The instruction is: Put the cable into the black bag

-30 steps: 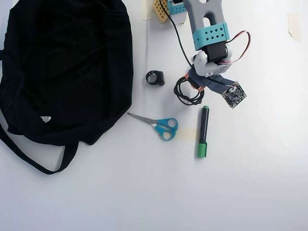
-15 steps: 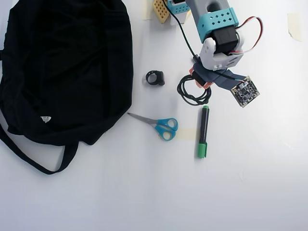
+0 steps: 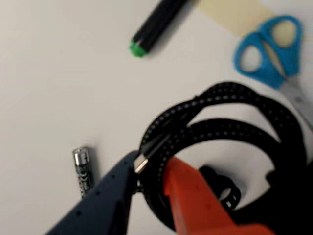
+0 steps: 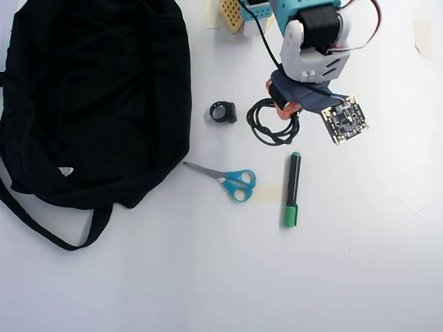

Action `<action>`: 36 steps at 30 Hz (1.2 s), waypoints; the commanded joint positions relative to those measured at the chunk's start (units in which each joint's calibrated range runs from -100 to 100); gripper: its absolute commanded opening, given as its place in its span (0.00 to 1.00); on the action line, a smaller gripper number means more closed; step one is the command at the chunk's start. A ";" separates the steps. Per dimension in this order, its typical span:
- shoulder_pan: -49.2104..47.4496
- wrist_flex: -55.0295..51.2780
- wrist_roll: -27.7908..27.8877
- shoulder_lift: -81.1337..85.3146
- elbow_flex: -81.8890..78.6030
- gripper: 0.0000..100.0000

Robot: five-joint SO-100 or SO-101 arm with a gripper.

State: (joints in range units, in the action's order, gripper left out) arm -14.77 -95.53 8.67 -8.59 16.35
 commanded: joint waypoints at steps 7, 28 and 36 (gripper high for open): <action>6.09 -0.68 -0.86 4.28 1.53 0.02; 21.13 -3.69 -3.58 17.56 -8.72 0.02; 32.64 -2.31 -13.55 18.05 -7.91 0.02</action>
State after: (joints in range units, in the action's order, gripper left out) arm 12.71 -97.94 -1.05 6.68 7.47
